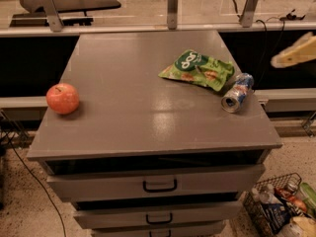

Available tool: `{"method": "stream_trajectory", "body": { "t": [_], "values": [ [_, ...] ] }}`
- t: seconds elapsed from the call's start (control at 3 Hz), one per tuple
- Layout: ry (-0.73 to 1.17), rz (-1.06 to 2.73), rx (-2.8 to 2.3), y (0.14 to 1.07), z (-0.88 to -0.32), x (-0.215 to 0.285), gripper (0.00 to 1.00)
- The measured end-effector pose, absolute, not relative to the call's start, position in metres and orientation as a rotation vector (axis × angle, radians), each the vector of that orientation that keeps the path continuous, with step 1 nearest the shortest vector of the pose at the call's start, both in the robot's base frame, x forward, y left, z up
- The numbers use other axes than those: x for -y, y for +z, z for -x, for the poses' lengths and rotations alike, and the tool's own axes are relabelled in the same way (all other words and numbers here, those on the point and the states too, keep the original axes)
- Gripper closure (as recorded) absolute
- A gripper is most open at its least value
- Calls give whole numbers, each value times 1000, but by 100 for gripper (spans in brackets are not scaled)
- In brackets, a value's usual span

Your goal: Move green rice chip bag near redbull can

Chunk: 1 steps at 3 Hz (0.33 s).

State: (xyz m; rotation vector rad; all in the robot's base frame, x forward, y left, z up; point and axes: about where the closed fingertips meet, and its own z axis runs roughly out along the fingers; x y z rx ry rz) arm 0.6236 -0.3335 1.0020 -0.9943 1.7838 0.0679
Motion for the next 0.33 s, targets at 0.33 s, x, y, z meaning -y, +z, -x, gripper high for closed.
{"method": "stream_trajectory", "body": {
  "t": [0.33],
  "values": [
    [26, 998, -1767, 1005, -611, 355, 0]
  ]
}}
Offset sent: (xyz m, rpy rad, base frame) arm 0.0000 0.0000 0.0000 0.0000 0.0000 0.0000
